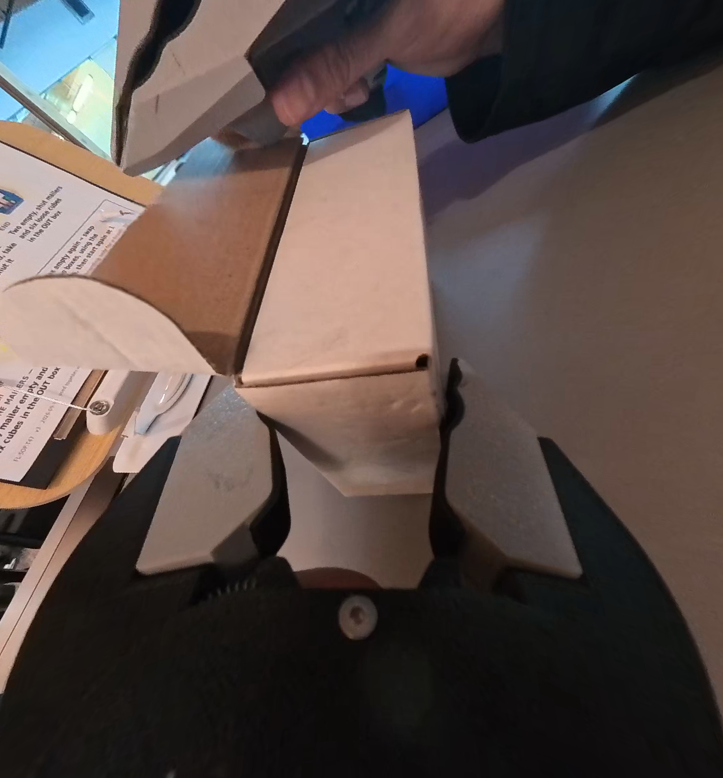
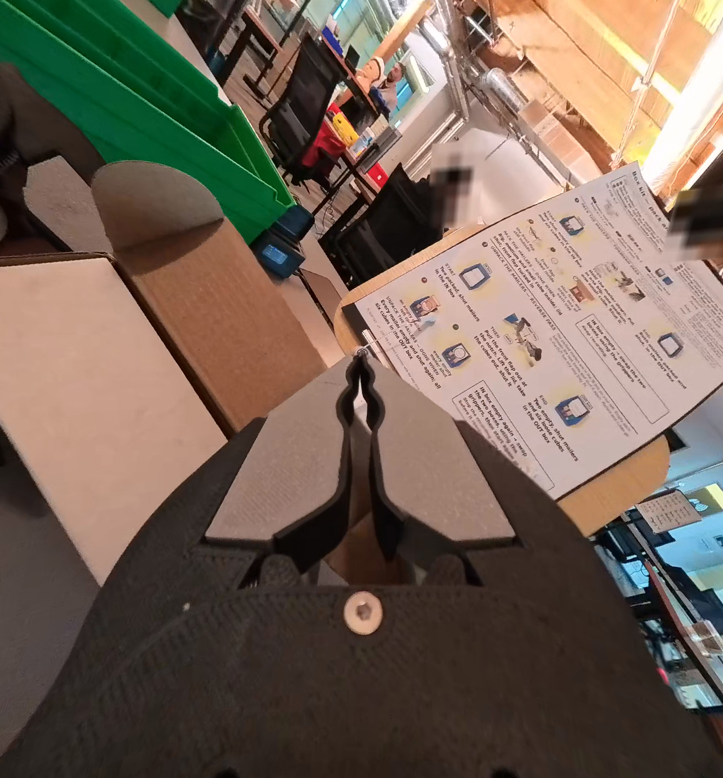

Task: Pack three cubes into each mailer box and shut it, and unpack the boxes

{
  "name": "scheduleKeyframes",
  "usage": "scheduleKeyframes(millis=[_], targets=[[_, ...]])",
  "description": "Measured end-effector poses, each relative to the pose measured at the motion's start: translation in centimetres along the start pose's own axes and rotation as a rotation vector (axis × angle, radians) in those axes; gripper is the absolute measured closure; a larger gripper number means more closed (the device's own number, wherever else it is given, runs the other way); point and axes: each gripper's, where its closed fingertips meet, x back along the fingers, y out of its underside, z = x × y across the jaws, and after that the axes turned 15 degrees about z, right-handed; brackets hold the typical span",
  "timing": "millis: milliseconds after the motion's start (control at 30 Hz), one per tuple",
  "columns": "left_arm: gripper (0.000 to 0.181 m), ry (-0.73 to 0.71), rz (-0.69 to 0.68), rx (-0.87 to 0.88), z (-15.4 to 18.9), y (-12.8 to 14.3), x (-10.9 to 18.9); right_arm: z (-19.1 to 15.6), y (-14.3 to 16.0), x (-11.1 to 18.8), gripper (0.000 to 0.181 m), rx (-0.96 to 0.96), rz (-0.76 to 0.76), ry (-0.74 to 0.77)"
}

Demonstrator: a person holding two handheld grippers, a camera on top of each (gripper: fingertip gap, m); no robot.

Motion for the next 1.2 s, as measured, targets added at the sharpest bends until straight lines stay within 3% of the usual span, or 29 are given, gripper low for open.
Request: scheduleKeyframes(millis=[267,500,900,1100,1133,1200], targets=[[0.099,-0.009,-0.039,-0.057,0.1,-0.2,0.0,0.3,0.1,0.2,0.181,-0.106,0.01,-0.005],[0.098,-0.036,-0.034,0.012,-0.4,0.3,-0.1,0.7,0.1,0.1,0.181,0.079,0.006,0.069],[0.098,-0.119,-0.058,-0.029,-2.3,1.5,0.7,2.4,-3.3,1.4,0.181,-0.112,0.213,0.135],[0.098,-0.211,-0.107,-0.012,-4.2,2.8,1.3,2.9,-3.2,1.6,0.18,-0.279,0.251,0.114],[0.098,-0.218,-0.109,-0.009,-4.4,3.0,1.4,3.1,-3.1,1.6,0.165,-0.301,0.255,0.121],[0.098,-0.235,-0.113,-0.01,-4.7,3.2,1.5,3.2,-3.1,1.7,0.161,-0.335,0.266,0.115]])
